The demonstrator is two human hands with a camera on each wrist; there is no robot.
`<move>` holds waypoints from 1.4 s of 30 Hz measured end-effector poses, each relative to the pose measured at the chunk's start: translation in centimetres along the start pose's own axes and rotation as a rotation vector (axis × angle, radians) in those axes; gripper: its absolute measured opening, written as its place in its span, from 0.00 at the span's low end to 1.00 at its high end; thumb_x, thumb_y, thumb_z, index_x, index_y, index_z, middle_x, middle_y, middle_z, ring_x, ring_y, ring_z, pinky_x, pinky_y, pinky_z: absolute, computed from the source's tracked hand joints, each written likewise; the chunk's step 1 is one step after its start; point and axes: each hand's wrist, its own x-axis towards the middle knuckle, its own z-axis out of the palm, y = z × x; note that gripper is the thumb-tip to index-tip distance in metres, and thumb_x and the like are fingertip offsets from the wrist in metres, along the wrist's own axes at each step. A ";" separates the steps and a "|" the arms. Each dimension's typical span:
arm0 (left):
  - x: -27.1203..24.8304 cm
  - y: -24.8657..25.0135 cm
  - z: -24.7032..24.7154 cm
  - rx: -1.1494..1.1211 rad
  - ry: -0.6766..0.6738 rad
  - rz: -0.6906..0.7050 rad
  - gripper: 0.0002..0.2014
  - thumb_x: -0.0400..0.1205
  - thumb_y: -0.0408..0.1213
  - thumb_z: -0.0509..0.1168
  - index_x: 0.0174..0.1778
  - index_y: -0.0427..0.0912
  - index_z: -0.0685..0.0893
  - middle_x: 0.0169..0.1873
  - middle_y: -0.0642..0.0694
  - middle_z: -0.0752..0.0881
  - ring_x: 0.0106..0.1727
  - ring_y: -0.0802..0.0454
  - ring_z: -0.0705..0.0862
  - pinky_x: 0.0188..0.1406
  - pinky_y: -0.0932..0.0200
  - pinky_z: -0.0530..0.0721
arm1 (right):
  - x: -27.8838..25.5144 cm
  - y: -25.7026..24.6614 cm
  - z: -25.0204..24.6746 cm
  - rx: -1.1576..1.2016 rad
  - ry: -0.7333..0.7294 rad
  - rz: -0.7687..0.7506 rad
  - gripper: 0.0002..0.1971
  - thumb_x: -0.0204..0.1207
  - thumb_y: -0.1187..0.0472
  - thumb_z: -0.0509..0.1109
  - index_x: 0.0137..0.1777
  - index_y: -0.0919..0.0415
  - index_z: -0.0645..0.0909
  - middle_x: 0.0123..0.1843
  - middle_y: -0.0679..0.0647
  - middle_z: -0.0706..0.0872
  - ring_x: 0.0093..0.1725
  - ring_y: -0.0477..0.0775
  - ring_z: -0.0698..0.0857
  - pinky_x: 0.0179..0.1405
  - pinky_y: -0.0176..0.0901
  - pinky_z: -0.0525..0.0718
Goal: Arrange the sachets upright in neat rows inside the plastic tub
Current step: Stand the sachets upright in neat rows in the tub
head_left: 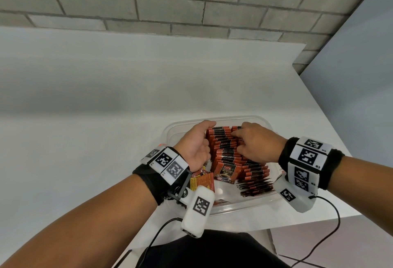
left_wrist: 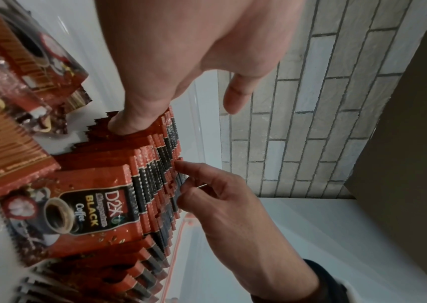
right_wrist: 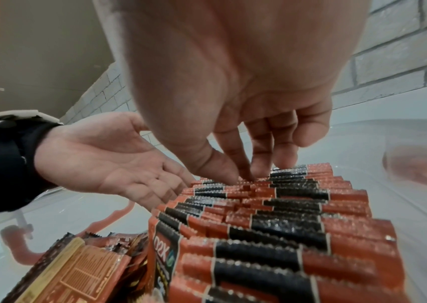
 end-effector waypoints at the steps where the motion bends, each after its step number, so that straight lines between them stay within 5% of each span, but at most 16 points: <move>1: 0.0 0.0 0.0 0.003 0.008 -0.002 0.13 0.86 0.45 0.57 0.45 0.39 0.77 0.36 0.42 0.83 0.35 0.51 0.82 0.36 0.59 0.81 | 0.0 0.0 0.0 0.002 -0.003 -0.002 0.20 0.81 0.56 0.61 0.71 0.59 0.76 0.60 0.57 0.76 0.59 0.58 0.78 0.58 0.50 0.80; 3: 0.0 0.0 0.0 0.018 0.022 -0.007 0.13 0.86 0.45 0.57 0.42 0.40 0.75 0.37 0.42 0.83 0.36 0.51 0.81 0.36 0.60 0.78 | 0.0 0.0 -0.2 0.008 -0.010 -0.004 0.20 0.81 0.56 0.62 0.71 0.59 0.76 0.60 0.58 0.76 0.59 0.58 0.78 0.59 0.51 0.80; 7: -0.1 0.0 -0.2 0.064 0.063 -0.019 0.14 0.87 0.45 0.56 0.38 0.41 0.73 0.19 0.47 0.82 0.20 0.56 0.79 0.27 0.63 0.76 | -0.4 0.2 -0.5 0.006 0.025 -0.003 0.18 0.80 0.56 0.62 0.67 0.60 0.78 0.58 0.57 0.78 0.57 0.58 0.79 0.58 0.52 0.81; 13: 0.3 0.1 -0.3 0.040 0.038 -0.114 0.16 0.85 0.46 0.57 0.36 0.40 0.72 0.42 0.36 0.82 0.55 0.40 0.79 0.69 0.45 0.74 | -1.2 0.3 0.1 -0.005 0.003 -0.035 0.12 0.77 0.57 0.60 0.42 0.62 0.83 0.39 0.54 0.84 0.41 0.56 0.83 0.43 0.51 0.85; 19: 0.5 0.0 -0.1 0.036 0.039 -0.104 0.14 0.85 0.46 0.58 0.39 0.40 0.74 0.37 0.38 0.82 0.44 0.43 0.80 0.44 0.55 0.76 | -1.1 0.0 0.4 0.024 -0.001 -0.071 0.11 0.77 0.58 0.61 0.44 0.62 0.84 0.39 0.53 0.84 0.41 0.53 0.83 0.45 0.53 0.85; 23: 0.6 0.0 -0.1 0.016 0.035 -0.101 0.13 0.85 0.45 0.58 0.40 0.39 0.75 0.40 0.37 0.83 0.45 0.42 0.82 0.59 0.48 0.78 | -1.4 0.1 0.2 0.053 0.005 -0.045 0.11 0.79 0.59 0.61 0.44 0.63 0.83 0.36 0.53 0.83 0.40 0.55 0.83 0.41 0.47 0.82; 27: 0.7 0.0 -0.2 0.019 0.034 -0.092 0.13 0.85 0.45 0.59 0.42 0.39 0.76 0.39 0.37 0.83 0.43 0.42 0.82 0.52 0.51 0.79 | -1.5 0.1 0.5 0.052 -0.017 -0.054 0.11 0.79 0.59 0.61 0.42 0.63 0.82 0.38 0.54 0.83 0.41 0.54 0.83 0.41 0.46 0.82; 31: 0.7 0.0 -0.4 0.025 0.032 -0.086 0.13 0.85 0.45 0.58 0.41 0.39 0.75 0.41 0.37 0.83 0.46 0.41 0.82 0.60 0.48 0.77 | -1.5 0.2 0.7 0.055 0.008 -0.069 0.10 0.78 0.59 0.61 0.42 0.62 0.82 0.38 0.53 0.82 0.42 0.54 0.82 0.43 0.47 0.83; 35: 0.5 0.0 -0.4 0.030 0.026 -0.094 0.13 0.85 0.45 0.58 0.41 0.40 0.74 0.41 0.37 0.83 0.44 0.42 0.82 0.56 0.47 0.78 | -1.8 0.3 0.6 0.068 -0.001 -0.064 0.11 0.79 0.60 0.61 0.38 0.61 0.80 0.38 0.53 0.82 0.40 0.53 0.82 0.38 0.42 0.78; 42: 0.6 -0.2 -0.2 0.029 0.004 -0.089 0.12 0.85 0.44 0.58 0.43 0.39 0.76 0.40 0.37 0.84 0.46 0.40 0.83 0.61 0.42 0.76 | -1.5 0.4 1.0 0.113 0.011 -0.125 0.10 0.78 0.61 0.62 0.37 0.59 0.81 0.31 0.47 0.78 0.34 0.50 0.80 0.43 0.52 0.84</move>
